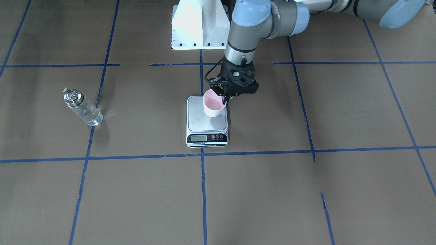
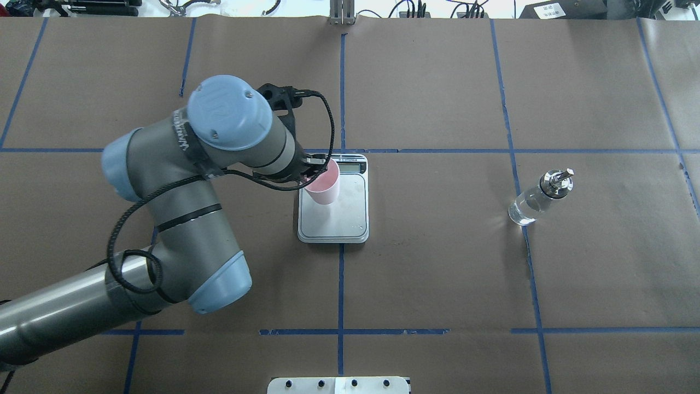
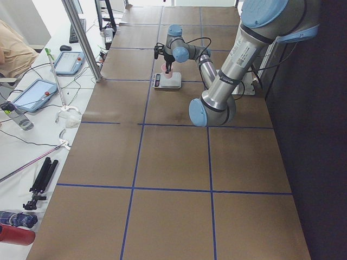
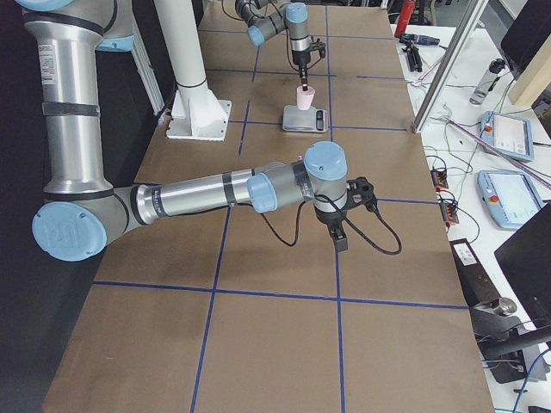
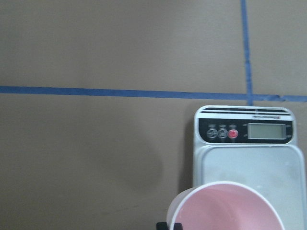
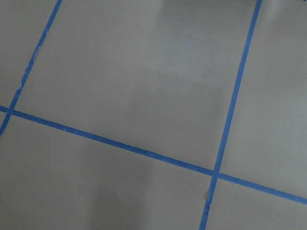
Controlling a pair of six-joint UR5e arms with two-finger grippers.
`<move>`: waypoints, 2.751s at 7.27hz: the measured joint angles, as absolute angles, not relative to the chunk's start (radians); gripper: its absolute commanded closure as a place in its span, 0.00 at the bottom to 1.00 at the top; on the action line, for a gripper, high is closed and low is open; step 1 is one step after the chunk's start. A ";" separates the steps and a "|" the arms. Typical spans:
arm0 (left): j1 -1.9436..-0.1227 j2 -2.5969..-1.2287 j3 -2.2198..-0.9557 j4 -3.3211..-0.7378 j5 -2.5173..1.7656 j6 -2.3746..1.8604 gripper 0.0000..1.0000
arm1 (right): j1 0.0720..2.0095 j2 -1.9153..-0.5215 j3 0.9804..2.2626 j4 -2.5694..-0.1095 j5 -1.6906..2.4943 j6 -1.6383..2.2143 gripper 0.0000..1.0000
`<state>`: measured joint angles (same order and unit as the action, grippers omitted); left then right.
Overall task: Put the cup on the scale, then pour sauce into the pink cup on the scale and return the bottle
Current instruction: 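Carry the pink cup with the left gripper onto the scale, then release the cup and withdraw the left arm while the right arm reaches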
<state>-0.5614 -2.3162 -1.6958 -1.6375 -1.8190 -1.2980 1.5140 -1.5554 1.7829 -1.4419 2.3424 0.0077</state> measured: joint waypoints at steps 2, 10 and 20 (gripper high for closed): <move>-0.549 -2.340 -1.634 -1.683 -1.804 -1.316 0.86 | 1.514 -1.555 1.784 -1.442 2.342 0.008 0.00; -0.575 -2.305 -1.693 -1.672 -1.789 -1.215 0.00 | 1.514 -1.546 1.786 -1.442 2.342 0.009 0.00; -1.392 -1.636 -1.862 -1.624 -2.141 -0.067 0.00 | 0.534 -1.481 2.285 -1.428 1.428 1.234 0.00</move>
